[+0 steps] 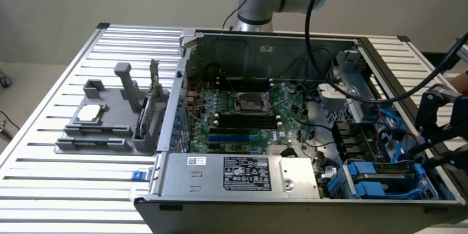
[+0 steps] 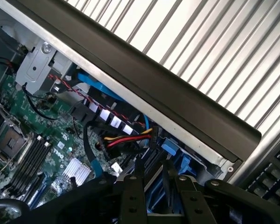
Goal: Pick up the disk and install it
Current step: 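Insert the disk into the insertion slot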
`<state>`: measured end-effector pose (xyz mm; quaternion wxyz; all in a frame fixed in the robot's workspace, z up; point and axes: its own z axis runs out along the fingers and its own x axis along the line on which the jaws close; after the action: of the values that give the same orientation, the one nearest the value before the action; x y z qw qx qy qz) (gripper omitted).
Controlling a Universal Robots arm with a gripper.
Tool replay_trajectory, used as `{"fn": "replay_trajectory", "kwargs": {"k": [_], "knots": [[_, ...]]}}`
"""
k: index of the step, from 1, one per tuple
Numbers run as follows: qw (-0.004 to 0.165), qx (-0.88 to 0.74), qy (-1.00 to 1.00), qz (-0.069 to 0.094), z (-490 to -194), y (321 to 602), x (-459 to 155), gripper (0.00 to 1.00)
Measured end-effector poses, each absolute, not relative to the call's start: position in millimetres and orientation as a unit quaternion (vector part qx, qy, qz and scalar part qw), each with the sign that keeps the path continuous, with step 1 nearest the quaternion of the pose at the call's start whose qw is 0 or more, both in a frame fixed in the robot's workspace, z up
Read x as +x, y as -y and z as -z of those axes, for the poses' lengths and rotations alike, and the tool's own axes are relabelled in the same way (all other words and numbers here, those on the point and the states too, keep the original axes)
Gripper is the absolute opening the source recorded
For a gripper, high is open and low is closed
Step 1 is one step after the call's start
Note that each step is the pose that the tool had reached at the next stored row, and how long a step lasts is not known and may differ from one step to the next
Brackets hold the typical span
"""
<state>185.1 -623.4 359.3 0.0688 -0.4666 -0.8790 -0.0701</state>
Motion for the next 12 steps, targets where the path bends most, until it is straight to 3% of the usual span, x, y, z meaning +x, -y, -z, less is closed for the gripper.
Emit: {"fn": "replay_trajectory", "kwargs": {"k": [12], "knots": [[0.070,-0.486,0.868,0.077,-350.8,621.6,185.1,0.31]]}}
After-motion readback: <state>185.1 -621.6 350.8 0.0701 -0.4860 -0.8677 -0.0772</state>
